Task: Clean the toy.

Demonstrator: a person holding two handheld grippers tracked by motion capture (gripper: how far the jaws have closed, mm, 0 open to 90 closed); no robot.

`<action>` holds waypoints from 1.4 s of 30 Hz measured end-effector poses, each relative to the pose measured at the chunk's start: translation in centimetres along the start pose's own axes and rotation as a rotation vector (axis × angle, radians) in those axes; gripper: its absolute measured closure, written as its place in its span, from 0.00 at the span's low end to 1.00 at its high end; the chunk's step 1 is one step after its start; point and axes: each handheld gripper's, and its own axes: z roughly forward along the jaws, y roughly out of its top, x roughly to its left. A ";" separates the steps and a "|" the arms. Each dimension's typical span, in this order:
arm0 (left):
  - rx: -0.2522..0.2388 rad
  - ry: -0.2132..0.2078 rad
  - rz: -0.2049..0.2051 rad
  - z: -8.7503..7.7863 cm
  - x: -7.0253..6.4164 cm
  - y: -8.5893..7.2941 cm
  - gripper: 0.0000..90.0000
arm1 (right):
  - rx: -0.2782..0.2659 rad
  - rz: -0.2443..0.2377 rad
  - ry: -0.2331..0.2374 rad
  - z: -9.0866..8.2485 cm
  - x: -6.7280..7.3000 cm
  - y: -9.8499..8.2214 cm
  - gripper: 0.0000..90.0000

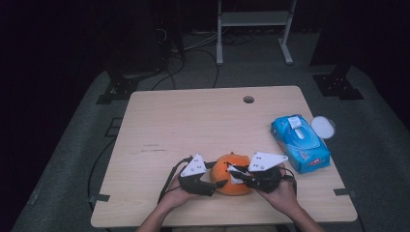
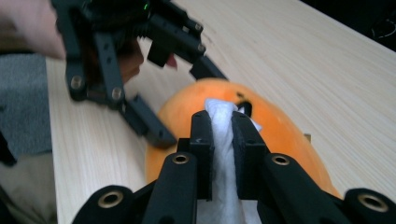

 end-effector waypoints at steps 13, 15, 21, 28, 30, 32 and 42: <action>0.014 -0.015 -0.008 -0.1 0.3 -0.3 0.32 | 0.057 -0.109 0.099 -0.7 -0.3 -2.4 0.69; 0.012 -0.018 -0.009 -0.1 0.4 -0.4 0.32 | 0.054 -0.145 0.096 -0.6 -0.3 -2.5 0.68; 0.014 -0.024 0.003 0.0 0.3 -0.3 0.33 | 0.109 -0.191 0.037 -0.3 0.1 -2.6 0.76; 0.015 -0.020 0.024 0.2 0.0 -0.1 0.34 | 0.147 -0.082 0.014 -0.7 -0.1 -1.5 0.90; 0.010 -0.025 0.032 0.2 -0.2 -0.1 0.34 | 0.076 -0.015 0.054 -1.3 -0.4 -1.0 0.90; 0.009 -0.029 0.060 0.4 -0.5 0.0 0.34 | 0.002 0.024 0.073 -1.7 -0.6 -0.3 0.90; 0.022 0.000 -0.008 0.8 -0.6 0.2 0.17 | 0.015 0.069 -0.005 -0.9 -2.4 -1.4 0.90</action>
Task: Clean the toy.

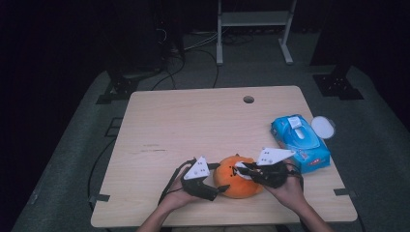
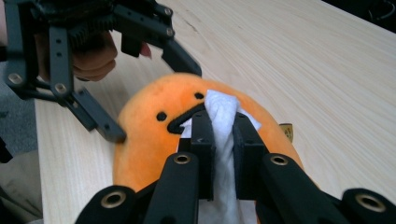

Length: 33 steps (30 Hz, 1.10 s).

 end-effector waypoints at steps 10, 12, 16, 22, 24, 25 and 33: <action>0.013 -0.017 0.079 0.4 -1.2 0.2 0.36 | -0.034 -0.071 0.092 1.2 3.4 2.1 0.90; 0.012 -0.020 0.065 0.3 -0.9 0.0 0.37 | -0.024 -0.089 0.063 1.1 3.4 2.2 0.90; 0.006 -0.028 0.029 0.3 -0.3 -0.4 0.36 | -0.022 -0.033 -0.038 -0.1 0.9 1.2 0.90; -0.015 -0.055 -0.095 0.7 0.0 -0.3 0.18 | -0.017 0.027 -0.026 -0.2 -0.3 0.1 0.90; -0.022 -0.033 -0.057 0.6 -0.4 -0.1 0.28 | -0.025 0.026 -0.001 0.0 0.3 0.5 0.90; -0.022 -0.020 -0.017 0.6 -0.8 0.1 0.32 | -0.035 0.027 0.022 0.2 0.8 0.8 0.90; 0.004 0.005 0.140 0.5 -1.9 0.1 0.38 | -0.044 -0.034 0.025 0.3 2.1 2.0 0.90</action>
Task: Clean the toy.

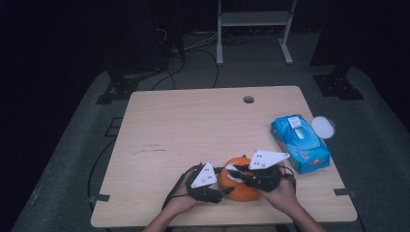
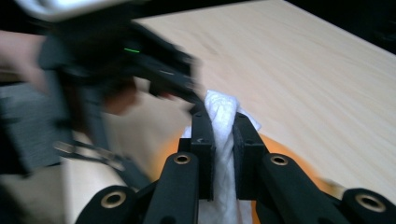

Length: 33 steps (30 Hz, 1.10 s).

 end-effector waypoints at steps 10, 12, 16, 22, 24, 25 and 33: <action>-0.038 -0.050 -0.189 0.2 0.7 0.1 0.18 | 0.045 0.058 0.001 -0.1 -1.1 -1.6 0.90; -0.031 -0.042 -0.143 0.2 0.2 0.3 0.27 | 0.039 0.034 0.009 0.2 -0.3 -1.3 0.90; -0.017 -0.023 -0.040 0.3 -0.7 0.7 0.33 | 0.013 -0.019 0.050 0.7 1.5 -0.1 0.90; -0.007 -0.030 -0.063 0.0 -0.2 0.1 0.35 | 0.031 0.011 -0.029 -0.3 -0.7 -0.8 0.90; -0.013 -0.039 -0.071 0.1 -0.2 0.0 0.35 | 0.042 0.037 -0.045 -0.9 -1.5 -1.5 0.90; -0.014 -0.042 -0.067 0.1 -0.2 0.1 0.35 | 0.042 0.054 -0.042 -1.2 -1.8 -1.8 0.90; 0.001 -0.038 -0.048 0.2 -0.5 0.1 0.35 | 0.022 0.015 0.035 0.1 0.5 -0.9 0.90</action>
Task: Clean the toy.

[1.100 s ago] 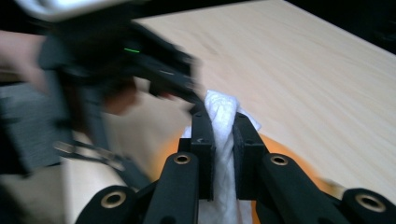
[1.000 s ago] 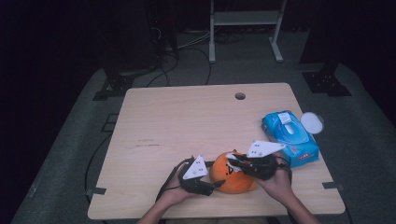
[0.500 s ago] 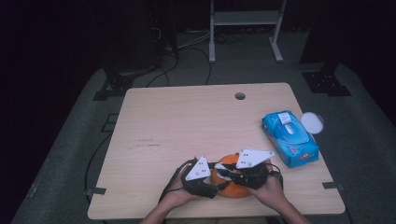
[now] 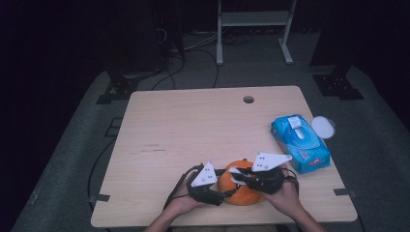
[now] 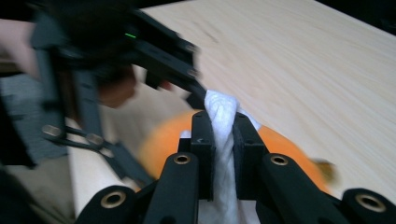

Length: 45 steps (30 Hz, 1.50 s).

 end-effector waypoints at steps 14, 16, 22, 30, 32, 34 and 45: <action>-0.038 0.001 -0.039 -0.6 0.8 0.4 0.18 | 0.010 0.052 -0.049 -1.0 -1.9 -1.2 0.90; -0.056 0.008 -0.011 -0.4 0.3 0.9 0.18 | -0.006 0.048 -0.011 -0.3 -1.4 -0.8 0.90; -0.018 0.009 -0.016 -0.4 1.0 0.0 0.31 | 0.009 0.016 -0.025 -0.2 -1.2 -0.5 0.89; -0.016 0.014 -0.051 -0.9 1.6 0.0 0.28 | 0.005 0.072 -0.060 -1.5 -2.4 -1.6 0.89; -0.048 0.020 -0.035 -0.8 1.1 0.5 0.22 | 0.005 0.063 -0.050 -1.0 -2.0 -1.4 0.89; -0.033 0.021 0.005 -0.6 0.6 0.7 0.25 | 0.003 0.056 -0.028 -0.5 -1.5 -1.1 0.89; 0.010 0.014 -0.063 -1.4 2.4 -0.6 0.38 | 0.008 0.086 -0.060 -1.8 -2.8 -1.9 0.89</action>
